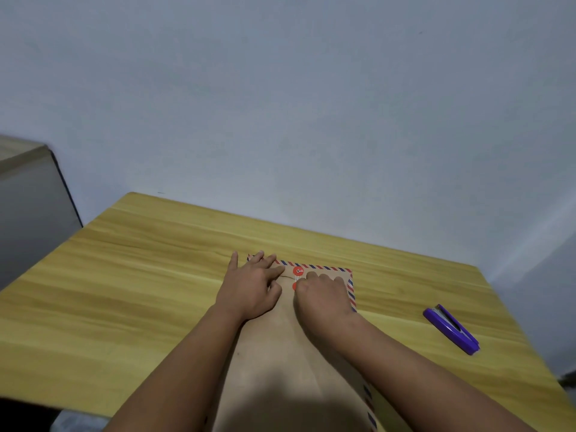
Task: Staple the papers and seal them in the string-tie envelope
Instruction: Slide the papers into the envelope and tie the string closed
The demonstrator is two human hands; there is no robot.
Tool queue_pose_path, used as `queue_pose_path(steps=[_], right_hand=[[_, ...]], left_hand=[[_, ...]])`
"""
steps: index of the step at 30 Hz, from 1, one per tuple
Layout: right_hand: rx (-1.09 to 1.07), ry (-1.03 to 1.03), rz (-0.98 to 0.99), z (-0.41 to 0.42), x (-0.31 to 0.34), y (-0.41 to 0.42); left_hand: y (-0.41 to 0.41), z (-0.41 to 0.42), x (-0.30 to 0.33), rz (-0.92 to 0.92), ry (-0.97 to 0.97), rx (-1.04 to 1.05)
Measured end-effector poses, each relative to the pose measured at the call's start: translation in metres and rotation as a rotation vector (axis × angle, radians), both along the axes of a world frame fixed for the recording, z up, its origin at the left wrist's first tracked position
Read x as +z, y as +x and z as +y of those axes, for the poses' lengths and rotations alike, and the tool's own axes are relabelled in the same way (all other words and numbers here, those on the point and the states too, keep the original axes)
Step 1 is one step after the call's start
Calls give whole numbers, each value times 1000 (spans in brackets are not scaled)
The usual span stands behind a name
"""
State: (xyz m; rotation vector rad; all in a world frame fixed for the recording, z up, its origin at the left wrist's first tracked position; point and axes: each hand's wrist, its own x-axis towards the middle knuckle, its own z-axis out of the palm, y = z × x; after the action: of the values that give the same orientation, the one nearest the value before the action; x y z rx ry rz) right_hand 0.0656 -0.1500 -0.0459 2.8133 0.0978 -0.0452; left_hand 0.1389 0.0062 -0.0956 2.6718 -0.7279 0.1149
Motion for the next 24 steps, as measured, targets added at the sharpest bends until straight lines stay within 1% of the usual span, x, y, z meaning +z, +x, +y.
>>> queue_pose_path(steps=[5, 10, 12, 14, 17, 20, 22, 24], right_hand=[[-41, 241, 101, 6, 9, 15], [85, 383, 159, 8, 16, 29], [143, 369, 149, 8, 18, 34], [173, 313, 103, 5, 15, 42], [166, 283, 2, -2, 16, 58], [143, 259, -27, -11, 19, 71], [108, 285, -16, -18, 17, 75], [47, 378, 10, -25, 15, 79]], left_hand=[[2, 2, 0, 29, -6, -10], [3, 3, -1, 32, -1, -27], [3, 3, -1, 31, -13, -34], [2, 3, 0, 37, -30, -37], [2, 3, 1, 49, -20, -32], [3, 4, 2, 47, -8, -35], [4, 4, 2, 50, -8, -36], [4, 5, 3, 53, -11, -36]])
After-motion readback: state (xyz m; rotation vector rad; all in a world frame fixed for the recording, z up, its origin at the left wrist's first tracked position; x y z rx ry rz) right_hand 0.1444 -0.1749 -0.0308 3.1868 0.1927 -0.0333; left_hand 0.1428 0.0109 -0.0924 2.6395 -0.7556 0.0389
